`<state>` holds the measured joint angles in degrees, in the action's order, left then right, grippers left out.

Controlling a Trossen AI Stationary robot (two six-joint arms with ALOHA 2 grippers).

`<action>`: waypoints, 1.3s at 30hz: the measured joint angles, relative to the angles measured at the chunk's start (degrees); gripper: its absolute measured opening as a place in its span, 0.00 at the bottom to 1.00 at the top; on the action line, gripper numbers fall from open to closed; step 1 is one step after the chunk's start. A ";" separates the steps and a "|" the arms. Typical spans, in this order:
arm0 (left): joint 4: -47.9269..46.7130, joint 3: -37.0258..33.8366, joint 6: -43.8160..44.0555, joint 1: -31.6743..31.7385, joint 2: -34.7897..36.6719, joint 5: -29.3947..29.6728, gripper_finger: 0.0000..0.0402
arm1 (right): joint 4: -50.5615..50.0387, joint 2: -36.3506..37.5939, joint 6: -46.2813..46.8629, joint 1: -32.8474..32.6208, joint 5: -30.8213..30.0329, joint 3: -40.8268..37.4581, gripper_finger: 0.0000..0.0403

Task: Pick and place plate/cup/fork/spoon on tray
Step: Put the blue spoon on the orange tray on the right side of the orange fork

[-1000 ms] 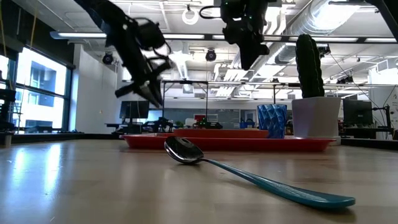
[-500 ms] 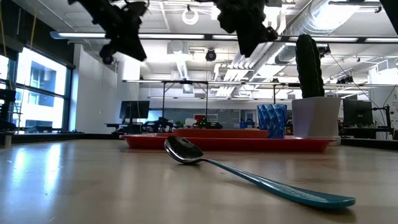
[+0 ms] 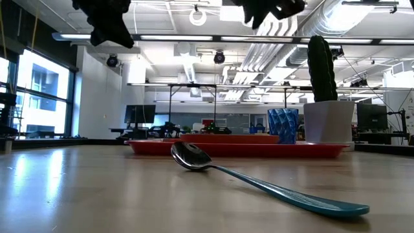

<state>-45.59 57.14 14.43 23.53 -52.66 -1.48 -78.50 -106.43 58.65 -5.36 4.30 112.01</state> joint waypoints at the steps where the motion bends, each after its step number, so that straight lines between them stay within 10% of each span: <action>1: -0.39 0.00 -0.59 -0.03 0.01 -0.01 0.10 | 0.69 0.00 1.47 -1.00 -0.49 0.00 0.17; 14: -3.20 0.00 -1.62 -0.03 -0.01 -0.04 0.10 | 6.68 -3.93 9.54 -11.02 -5.51 0.00 0.34; 39: -3.84 0.00 -2.62 -0.03 -0.01 -0.07 0.10 | 16.41 -21.39 10.52 -13.82 -1.48 0.00 0.34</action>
<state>-49.43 57.14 11.81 23.51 -52.66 -1.54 -62.09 -127.83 69.17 -19.18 2.82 112.01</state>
